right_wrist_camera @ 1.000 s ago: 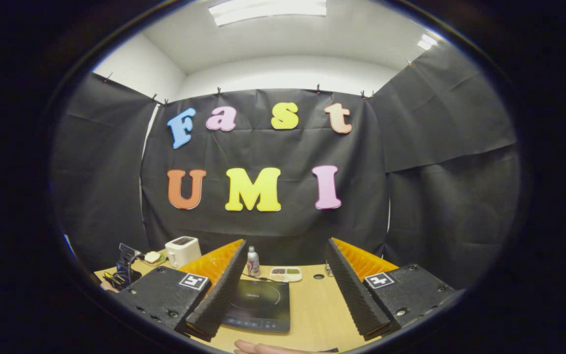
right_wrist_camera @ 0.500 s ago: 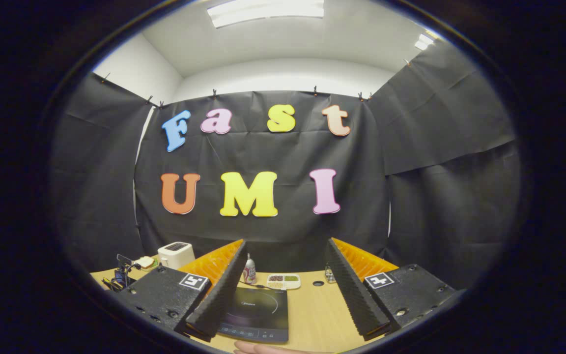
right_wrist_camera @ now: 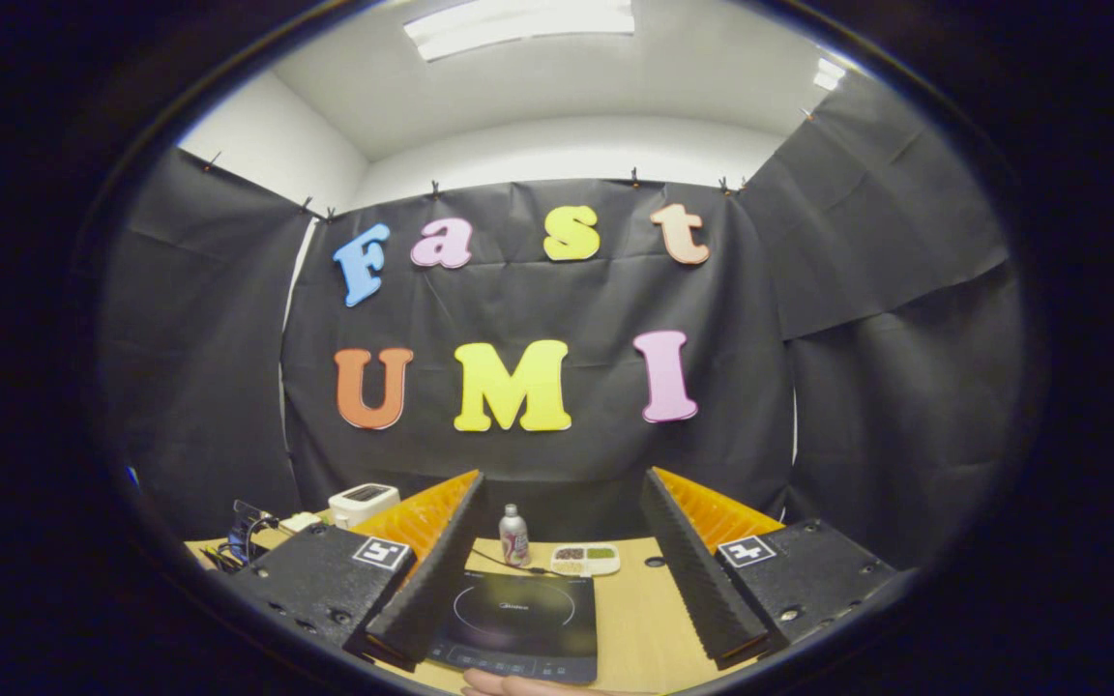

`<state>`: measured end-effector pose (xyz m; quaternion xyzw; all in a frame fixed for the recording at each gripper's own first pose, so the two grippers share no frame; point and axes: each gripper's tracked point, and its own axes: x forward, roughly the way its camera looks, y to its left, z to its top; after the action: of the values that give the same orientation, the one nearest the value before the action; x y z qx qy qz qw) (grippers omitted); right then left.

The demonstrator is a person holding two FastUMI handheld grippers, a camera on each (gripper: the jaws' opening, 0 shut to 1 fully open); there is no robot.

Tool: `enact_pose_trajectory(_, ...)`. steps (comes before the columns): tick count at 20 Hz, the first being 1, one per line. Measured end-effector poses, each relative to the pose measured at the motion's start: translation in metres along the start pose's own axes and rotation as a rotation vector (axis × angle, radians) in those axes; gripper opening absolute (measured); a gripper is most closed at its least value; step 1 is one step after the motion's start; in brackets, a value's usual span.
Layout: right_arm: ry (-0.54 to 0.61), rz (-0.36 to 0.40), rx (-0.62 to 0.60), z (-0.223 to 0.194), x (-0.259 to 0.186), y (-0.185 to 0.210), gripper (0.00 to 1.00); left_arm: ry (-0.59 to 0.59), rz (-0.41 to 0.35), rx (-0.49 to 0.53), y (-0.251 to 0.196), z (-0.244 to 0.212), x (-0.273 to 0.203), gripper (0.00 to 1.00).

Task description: First push the handle of the pot to place it horizontally, then grasp the pot with both hands and set it on the induction cooktop.

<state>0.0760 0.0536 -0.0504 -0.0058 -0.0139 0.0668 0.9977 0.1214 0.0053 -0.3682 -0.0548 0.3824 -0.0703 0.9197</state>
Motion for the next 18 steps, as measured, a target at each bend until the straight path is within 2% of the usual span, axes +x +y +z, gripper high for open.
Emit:
enact_pose_trajectory(1,-0.012,-0.007,-0.001,0.002,0.001,-0.002,0.96,0.004,0.007,-0.014,0.005,0.003,0.003,0.00)
enact_pose_trajectory(6,-0.047,-0.022,-0.011,0.004,0.011,-0.004,0.96,0.013,0.035,-0.024,0.028,0.014,0.020,0.00)
enact_pose_trajectory(8,-0.039,-0.018,-0.015,0.001,0.016,-0.002,1.00,0.021,0.044,-0.029,0.038,0.019,0.031,0.00)
enact_pose_trajectory(9,-0.035,-0.014,-0.017,0.000,0.018,0.000,1.00,0.026,0.045,-0.032,0.043,0.021,0.036,0.00)
enact_pose_trajectory(10,-0.032,-0.013,-0.018,-0.002,0.021,0.002,0.96,0.034,0.047,-0.042,0.045,0.022,0.041,0.00)
enact_pose_trajectory(13,-0.017,-0.014,-0.024,-0.007,0.029,0.004,0.96,0.043,0.058,-0.054,0.057,0.028,0.053,0.00)
enact_pose_trajectory(14,-0.010,-0.016,-0.020,-0.010,0.031,0.004,0.96,0.043,0.056,-0.051,0.060,0.030,0.056,0.10)
enact_pose_trajectory(15,-0.002,-0.016,-0.017,-0.012,0.033,0.005,0.96,0.046,0.054,-0.045,0.064,0.033,0.059,0.00)
enact_pose_trajectory(16,0.006,-0.016,-0.015,-0.015,0.036,0.006,1.00,0.053,0.052,-0.043,0.066,0.035,0.062,0.00)
enact_pose_trajectory(18,0.022,-0.021,-0.013,-0.020,0.041,0.007,0.96,0.060,0.060,-0.042,0.074,0.041,0.068,0.00)
